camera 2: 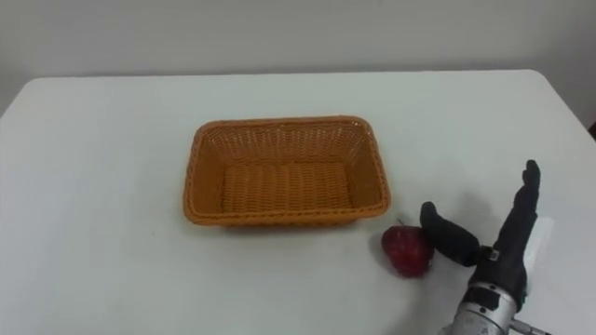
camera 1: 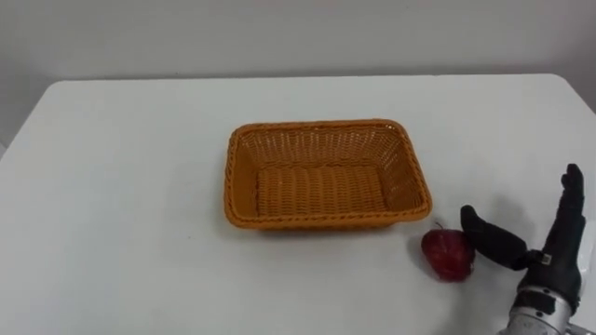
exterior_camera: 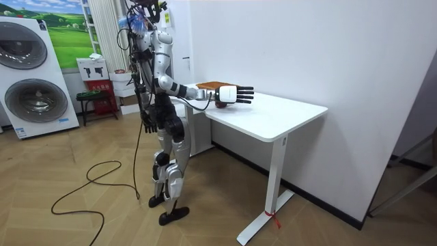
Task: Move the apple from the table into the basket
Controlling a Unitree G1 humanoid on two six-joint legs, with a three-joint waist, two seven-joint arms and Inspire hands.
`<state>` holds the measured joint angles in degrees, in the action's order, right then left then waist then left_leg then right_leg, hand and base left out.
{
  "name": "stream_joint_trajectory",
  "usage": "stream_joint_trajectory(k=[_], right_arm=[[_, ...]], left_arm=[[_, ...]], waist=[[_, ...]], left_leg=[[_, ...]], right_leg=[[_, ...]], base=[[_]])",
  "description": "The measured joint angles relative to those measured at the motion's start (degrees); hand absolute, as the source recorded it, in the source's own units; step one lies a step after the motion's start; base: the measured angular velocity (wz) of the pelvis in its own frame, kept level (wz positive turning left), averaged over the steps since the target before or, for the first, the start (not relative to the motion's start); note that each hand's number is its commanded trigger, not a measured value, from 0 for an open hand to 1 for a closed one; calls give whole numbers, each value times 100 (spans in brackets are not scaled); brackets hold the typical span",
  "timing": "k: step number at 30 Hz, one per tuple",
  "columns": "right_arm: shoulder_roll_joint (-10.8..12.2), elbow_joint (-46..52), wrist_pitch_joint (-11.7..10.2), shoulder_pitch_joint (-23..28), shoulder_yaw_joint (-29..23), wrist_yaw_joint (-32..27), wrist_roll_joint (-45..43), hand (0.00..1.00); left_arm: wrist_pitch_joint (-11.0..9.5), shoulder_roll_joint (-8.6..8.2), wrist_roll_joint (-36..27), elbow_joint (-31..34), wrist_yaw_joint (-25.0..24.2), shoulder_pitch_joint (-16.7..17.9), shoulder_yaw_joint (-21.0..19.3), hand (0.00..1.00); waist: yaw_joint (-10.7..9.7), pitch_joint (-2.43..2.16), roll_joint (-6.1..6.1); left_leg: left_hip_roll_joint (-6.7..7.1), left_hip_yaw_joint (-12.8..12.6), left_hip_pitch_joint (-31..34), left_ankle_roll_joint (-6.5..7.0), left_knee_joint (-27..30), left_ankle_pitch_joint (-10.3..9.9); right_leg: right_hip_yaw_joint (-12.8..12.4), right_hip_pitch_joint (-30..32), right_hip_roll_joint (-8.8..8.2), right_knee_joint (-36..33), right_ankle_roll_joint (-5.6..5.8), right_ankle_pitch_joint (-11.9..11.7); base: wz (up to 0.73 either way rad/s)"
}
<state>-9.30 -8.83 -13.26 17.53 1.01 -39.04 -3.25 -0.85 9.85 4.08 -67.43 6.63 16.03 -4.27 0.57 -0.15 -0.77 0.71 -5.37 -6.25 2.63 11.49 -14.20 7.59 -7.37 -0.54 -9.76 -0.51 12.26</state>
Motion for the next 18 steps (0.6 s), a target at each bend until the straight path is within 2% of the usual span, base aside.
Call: stream_joint_trajectory(k=[9, 18], right_arm=[[-11, 288, 3, 1, 35, -5, 449, 0], [-35, 986, -3, 2, 32, 47, 493, 0]], left_arm=[[3, 11, -7, -74, -115, -5, 235, 0], [-2, 7, 3, -123, -181, -36, 237, 0]], waist=[[-12, -16, 29], [-20, -36, 95]], left_leg=[[-1, -45, 71, 1, 5, 0], [17, -51, 99, 0, 18, 0]], right_leg=[[-43, 68, 2, -26, 5, -19], [-12, 94, 7, -19, 6, -19]], base=[[-3], [0]])
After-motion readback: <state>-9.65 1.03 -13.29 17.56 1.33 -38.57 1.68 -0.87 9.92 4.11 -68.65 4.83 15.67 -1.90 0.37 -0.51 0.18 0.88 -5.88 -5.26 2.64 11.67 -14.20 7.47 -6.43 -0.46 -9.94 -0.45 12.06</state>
